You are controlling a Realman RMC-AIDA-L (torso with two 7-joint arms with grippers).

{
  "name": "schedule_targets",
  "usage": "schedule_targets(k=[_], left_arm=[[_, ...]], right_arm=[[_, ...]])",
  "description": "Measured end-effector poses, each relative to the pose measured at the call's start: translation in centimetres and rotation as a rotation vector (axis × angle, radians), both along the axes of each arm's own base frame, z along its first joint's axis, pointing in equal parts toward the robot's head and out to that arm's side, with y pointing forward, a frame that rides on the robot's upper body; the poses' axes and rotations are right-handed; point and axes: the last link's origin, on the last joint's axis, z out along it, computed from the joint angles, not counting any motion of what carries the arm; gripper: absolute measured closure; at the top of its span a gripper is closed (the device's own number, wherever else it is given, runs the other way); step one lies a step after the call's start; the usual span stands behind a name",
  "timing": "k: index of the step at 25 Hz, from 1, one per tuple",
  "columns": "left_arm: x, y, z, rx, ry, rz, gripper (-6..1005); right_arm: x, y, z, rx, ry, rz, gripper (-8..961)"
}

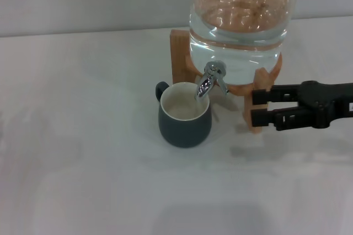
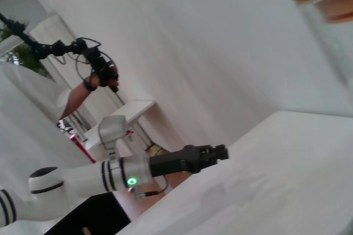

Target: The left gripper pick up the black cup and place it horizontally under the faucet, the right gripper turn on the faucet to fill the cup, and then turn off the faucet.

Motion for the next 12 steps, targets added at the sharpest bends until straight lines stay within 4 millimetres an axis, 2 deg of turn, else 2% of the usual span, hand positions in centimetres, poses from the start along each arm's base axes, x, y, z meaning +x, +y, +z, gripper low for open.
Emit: schedule_targets(k=[12], left_arm=[[0.1,0.1,-0.1,0.000,0.001,0.001,744]], right_arm=[[-1.9,0.1,-1.8,-0.064,0.024,0.056,110]])
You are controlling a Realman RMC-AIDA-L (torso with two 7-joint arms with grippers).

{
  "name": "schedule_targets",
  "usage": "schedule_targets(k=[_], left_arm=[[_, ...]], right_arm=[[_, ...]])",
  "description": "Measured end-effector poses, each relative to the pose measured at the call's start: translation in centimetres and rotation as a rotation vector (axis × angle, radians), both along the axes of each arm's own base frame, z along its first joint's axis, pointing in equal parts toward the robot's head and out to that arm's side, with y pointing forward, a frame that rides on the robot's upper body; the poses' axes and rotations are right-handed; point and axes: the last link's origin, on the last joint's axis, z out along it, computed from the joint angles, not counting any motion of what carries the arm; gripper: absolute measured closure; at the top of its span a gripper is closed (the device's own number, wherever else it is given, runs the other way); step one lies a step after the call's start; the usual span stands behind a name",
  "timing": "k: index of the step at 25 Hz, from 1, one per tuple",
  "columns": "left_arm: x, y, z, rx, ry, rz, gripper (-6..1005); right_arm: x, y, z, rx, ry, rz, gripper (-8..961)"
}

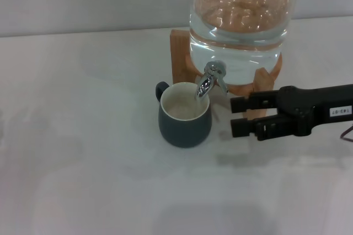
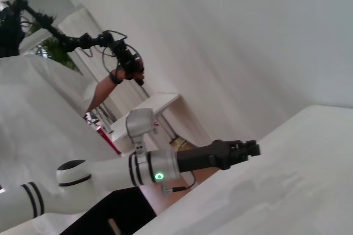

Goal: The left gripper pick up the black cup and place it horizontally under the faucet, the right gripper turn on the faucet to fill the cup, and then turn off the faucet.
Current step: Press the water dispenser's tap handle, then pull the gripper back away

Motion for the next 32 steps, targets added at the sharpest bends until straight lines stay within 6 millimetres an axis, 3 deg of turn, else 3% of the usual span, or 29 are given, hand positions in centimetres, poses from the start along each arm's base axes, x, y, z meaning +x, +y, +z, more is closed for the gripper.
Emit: schedule_targets(k=[32], left_arm=[[-0.1,-0.3,-0.2,-0.011,-0.004,0.001,745]], right_arm=[[-0.1,2.1,-2.3,0.059,-0.023,-0.030,110]])
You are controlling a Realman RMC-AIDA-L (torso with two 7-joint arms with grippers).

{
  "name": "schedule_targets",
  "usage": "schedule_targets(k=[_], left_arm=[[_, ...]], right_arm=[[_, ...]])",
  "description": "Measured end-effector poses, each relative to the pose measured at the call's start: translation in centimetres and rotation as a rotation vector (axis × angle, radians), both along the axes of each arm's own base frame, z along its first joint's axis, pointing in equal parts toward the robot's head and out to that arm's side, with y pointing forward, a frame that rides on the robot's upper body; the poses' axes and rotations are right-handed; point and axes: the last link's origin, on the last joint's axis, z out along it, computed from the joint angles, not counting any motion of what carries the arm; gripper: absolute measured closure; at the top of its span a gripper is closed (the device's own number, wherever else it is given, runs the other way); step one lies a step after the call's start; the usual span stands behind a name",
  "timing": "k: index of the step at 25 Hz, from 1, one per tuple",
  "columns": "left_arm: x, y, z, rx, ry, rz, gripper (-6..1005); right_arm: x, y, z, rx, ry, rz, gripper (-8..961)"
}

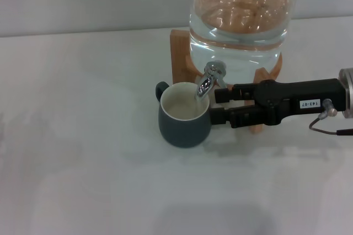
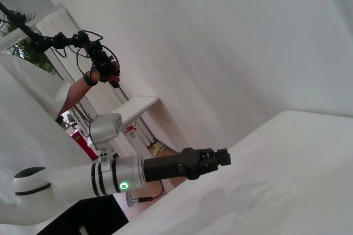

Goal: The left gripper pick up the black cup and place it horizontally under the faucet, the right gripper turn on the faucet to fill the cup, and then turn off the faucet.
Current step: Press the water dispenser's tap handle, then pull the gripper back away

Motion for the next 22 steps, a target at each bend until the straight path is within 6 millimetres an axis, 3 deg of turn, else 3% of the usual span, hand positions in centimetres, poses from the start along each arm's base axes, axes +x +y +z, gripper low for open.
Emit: schedule_targets(k=[22], left_arm=[[0.2,0.0,-0.3,-0.010,-0.008,-0.001,744]], right_arm=[[1.1,0.4,2.0,0.069,0.004,-0.032,110]])
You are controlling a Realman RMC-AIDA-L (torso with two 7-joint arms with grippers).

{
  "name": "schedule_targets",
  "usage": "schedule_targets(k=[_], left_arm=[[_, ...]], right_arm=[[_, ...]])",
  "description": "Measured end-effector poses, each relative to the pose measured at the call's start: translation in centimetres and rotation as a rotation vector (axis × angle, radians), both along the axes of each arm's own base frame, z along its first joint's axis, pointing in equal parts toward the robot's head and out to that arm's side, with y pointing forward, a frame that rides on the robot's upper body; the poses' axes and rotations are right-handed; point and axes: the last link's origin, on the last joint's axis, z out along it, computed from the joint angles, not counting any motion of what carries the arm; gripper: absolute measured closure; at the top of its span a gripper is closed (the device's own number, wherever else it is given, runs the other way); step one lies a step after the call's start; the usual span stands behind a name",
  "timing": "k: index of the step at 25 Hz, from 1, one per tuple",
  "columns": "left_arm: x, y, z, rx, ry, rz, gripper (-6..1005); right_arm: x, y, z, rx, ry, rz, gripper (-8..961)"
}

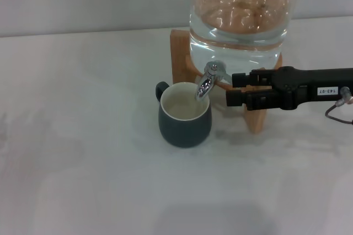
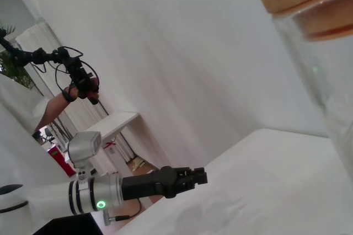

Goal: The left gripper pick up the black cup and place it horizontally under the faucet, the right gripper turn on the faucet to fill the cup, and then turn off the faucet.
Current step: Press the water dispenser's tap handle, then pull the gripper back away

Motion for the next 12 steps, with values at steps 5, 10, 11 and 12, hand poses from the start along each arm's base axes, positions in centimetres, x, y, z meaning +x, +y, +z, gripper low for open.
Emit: schedule_targets(k=[5,10,11,12], left_arm=[[0.04,0.04,0.00,0.000,0.000,-0.001,744],[0.04,0.05,-0.01,-0.001,0.001,-0.001,744],[0.04,0.05,-0.01,-0.001,0.001,-0.001,744],[0.03,0.04,-0.01,-0.001,0.001,-0.001,744]], right_arm=[[0.15,0.06,0.16,0.006,-0.003,-0.005,109],[0.29,0.10,0.16,0.008,-0.004,-0.010,110],[0.28,0.06,0.17,0.005,-0.004,-0.008,110],[0.18,-0.12,0.19,-0.005,-0.001,0.001,110]])
